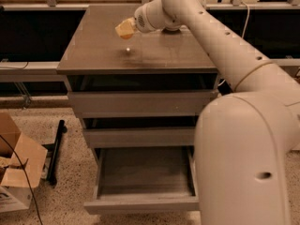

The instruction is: Place orange into bottom drawer

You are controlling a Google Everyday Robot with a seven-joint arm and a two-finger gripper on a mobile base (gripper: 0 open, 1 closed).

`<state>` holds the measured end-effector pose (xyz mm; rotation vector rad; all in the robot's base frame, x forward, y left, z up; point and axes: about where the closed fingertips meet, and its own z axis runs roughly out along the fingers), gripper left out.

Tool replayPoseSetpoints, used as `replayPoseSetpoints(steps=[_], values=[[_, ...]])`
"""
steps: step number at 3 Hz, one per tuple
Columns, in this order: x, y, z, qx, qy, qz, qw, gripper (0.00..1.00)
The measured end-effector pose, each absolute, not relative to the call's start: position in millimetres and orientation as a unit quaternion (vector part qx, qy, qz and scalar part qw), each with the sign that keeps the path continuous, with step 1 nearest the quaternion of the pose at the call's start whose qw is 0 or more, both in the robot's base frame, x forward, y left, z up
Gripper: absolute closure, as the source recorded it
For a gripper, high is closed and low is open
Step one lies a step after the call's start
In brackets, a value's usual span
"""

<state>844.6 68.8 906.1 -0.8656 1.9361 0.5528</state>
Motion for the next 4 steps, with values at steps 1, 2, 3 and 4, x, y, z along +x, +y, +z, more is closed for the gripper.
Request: replayPoseSetpoints(steps=[1, 2, 3, 4], values=[[782, 51, 915, -0.346, 0.778, 0.274, 0.447, 1.0], [725, 28, 915, -0.326, 0.784, 0.295, 0.439, 1.0], [660, -2, 914, -0.283, 0.814, 0.3, 0.41, 1.0], [638, -4, 872, -0.283, 0.832, 0.297, 0.373, 1.0]])
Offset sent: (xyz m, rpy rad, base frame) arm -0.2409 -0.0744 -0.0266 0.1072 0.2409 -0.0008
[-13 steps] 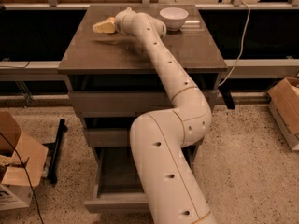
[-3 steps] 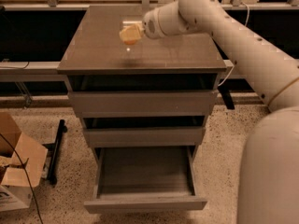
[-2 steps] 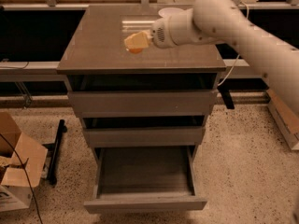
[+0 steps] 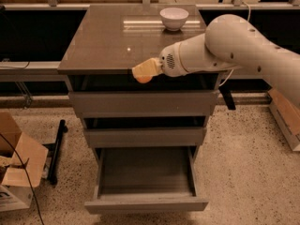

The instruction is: Place orange into bottom drawer

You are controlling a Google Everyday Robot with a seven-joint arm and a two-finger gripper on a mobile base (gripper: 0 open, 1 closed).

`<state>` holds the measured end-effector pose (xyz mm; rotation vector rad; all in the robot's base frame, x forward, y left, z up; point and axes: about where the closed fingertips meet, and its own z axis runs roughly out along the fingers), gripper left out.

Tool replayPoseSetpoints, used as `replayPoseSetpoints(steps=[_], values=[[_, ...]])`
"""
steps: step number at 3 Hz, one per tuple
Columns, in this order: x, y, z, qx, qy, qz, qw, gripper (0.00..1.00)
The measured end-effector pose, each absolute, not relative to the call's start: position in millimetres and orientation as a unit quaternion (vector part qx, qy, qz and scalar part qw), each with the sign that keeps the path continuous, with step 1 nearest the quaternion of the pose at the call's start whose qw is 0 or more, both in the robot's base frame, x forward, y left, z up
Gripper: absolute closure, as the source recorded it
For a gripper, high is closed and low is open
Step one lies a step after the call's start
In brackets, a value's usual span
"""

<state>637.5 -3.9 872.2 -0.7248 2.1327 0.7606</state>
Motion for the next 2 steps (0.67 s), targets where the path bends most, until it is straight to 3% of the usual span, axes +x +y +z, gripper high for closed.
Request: replayPoseSetpoints(steps=[1, 2], values=[[646, 5, 861, -0.313, 0.838, 0.277, 0.35, 1.0], [642, 14, 816, -0.349, 0.851, 0.275, 0.28, 1.0]])
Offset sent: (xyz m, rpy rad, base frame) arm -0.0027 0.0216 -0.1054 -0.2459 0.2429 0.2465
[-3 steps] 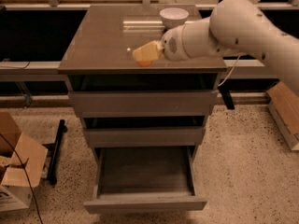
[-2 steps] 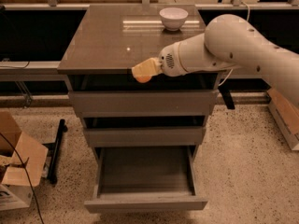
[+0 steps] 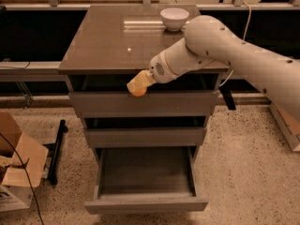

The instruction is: Place orange into bottom drawer

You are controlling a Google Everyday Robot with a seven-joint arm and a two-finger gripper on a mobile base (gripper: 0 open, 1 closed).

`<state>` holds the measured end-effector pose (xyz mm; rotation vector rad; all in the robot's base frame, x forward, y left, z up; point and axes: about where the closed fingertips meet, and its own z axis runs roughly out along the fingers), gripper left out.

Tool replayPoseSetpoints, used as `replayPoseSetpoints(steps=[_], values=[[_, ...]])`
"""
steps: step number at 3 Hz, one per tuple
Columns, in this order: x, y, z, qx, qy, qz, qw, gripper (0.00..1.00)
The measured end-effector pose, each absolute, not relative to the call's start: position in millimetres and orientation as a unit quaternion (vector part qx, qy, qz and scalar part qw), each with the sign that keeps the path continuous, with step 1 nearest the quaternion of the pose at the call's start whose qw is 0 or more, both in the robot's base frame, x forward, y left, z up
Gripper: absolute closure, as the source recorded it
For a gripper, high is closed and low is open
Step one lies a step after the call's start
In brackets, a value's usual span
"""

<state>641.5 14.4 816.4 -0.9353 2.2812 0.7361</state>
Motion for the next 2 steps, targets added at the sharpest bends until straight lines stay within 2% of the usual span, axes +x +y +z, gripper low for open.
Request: replayPoseSetpoints(steps=[2], values=[[598, -22, 665, -0.294, 0.889, 0.31, 0.166, 1.0]])
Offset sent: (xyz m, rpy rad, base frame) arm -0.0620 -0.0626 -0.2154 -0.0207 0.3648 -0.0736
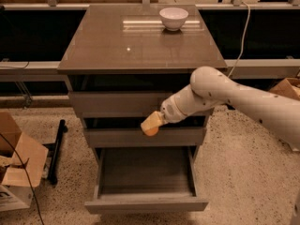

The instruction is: Place orange into bottom drawer

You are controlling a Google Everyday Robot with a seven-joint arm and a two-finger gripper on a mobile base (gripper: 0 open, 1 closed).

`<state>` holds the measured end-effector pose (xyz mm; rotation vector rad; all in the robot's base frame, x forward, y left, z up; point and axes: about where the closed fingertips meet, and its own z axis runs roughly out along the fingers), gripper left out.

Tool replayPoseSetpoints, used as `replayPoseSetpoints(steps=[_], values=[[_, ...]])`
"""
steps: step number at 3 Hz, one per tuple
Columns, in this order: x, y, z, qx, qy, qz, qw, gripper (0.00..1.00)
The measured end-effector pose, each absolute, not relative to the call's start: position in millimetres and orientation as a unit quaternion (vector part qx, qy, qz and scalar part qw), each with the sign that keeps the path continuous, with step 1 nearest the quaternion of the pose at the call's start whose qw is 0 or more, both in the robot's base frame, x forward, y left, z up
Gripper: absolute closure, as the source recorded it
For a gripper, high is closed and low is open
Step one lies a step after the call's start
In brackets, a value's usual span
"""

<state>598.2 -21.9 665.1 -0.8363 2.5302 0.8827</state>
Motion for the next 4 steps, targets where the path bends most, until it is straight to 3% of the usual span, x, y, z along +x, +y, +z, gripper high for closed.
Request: replayPoseSetpoints(steps=[2, 4], values=[[597, -38, 592, -0.276, 0.881, 0.345, 0.168, 1.0], [608, -18, 563, -0.307, 0.872, 0.345, 0.165, 1.0]])
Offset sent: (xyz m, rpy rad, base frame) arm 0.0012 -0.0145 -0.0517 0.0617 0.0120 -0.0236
